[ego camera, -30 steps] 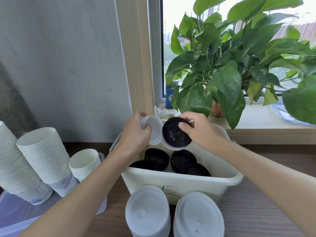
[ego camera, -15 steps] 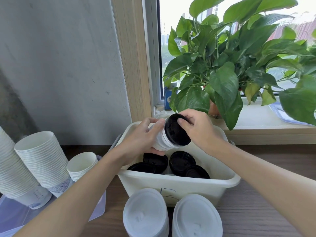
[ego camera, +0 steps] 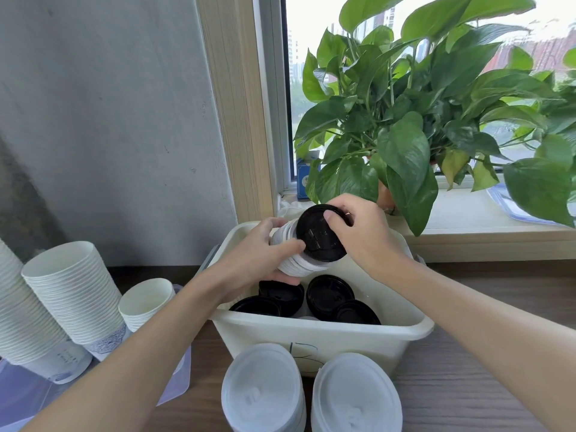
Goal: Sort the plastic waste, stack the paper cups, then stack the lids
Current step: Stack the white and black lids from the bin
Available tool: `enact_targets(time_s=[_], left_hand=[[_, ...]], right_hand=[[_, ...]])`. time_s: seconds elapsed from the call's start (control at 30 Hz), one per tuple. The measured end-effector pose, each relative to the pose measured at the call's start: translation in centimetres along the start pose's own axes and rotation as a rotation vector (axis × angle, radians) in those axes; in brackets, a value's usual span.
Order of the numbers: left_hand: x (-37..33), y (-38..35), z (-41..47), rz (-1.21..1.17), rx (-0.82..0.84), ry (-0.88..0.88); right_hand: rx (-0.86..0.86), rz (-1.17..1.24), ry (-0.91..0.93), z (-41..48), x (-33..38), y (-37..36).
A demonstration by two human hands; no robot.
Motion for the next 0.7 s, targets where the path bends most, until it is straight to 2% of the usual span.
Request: enact_targets(time_s=[0.23, 0.37, 0.47, 0.57, 0.7], left_hand=[[0.2, 0.6, 0.1, 0.058, -0.113, -0.004], [-0.1, 1.5, 0.0, -0.024, -0.313, -0.061], [-0.3, 1.9, -0.1, -0.048, -0.428, -0.135], [-0.3, 2.2, -0.3, -0.079, -0.482, -0.195], [-0.4, 2.3, -0.6, -0.080, -0.517, -0.242]], right_hand=[[-0.066, -0.001, -0.013, 0.1, 0.0, 0.3], [-0.062, -0.025, -0.035, 0.0, 0.0, 0.4], [-0.016, -0.038, -0.059, 0.0, 0.1, 0.2], [0.035, -0.072, -0.062, -0.1, 0.1, -0.1], [0.188, -0.036, -0.118, -0.5, -0.2, -0.8]])
Point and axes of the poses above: each hand's wrist, its own z-axis towards the middle knuckle, its own y-axis out of the back of the hand, x = y × z, the point moved 2 cm from there along z, towards the middle knuckle, and after that the axes turned 15 degrees about y, right-handed, at the moved point
